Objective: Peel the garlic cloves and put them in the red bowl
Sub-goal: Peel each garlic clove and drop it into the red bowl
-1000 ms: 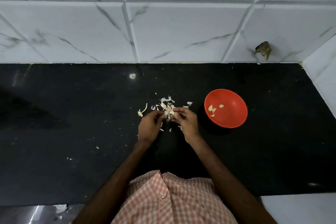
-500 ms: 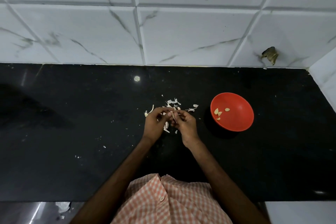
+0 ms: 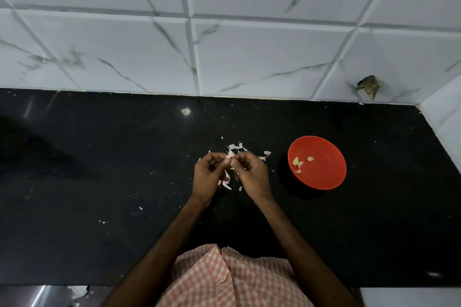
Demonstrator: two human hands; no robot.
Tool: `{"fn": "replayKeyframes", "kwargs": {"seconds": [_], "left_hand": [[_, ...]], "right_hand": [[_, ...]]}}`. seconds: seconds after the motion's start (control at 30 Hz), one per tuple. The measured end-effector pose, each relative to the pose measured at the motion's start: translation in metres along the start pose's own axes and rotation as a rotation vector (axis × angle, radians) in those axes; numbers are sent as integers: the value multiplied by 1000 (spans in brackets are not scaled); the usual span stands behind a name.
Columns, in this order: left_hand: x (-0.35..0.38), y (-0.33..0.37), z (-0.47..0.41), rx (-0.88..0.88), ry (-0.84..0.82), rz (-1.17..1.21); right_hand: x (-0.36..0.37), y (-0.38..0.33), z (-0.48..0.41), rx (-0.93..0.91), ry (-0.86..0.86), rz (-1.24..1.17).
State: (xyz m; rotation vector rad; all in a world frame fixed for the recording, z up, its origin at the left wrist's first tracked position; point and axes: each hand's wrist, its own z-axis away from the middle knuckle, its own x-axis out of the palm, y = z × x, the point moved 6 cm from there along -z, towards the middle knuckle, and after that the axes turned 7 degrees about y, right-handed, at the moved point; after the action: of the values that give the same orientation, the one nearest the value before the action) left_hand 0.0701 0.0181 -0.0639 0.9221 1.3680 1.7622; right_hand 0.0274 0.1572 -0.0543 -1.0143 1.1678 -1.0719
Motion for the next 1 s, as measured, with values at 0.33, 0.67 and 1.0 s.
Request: {"fn": "replayKeyframes", "kwargs": {"seconds": [0.33, 0.67, 1.0], "left_hand": [[-3, 10, -4, 225, 16, -215], [-4, 7, -3, 310, 31, -386], [-3, 15, -1, 285, 42, -300]], "right_hand": [[-5, -25, -8, -166, -30, 167], [0, -17, -10, 58, -112, 167], [4, -15, -7, 222, -120, -70]]}}
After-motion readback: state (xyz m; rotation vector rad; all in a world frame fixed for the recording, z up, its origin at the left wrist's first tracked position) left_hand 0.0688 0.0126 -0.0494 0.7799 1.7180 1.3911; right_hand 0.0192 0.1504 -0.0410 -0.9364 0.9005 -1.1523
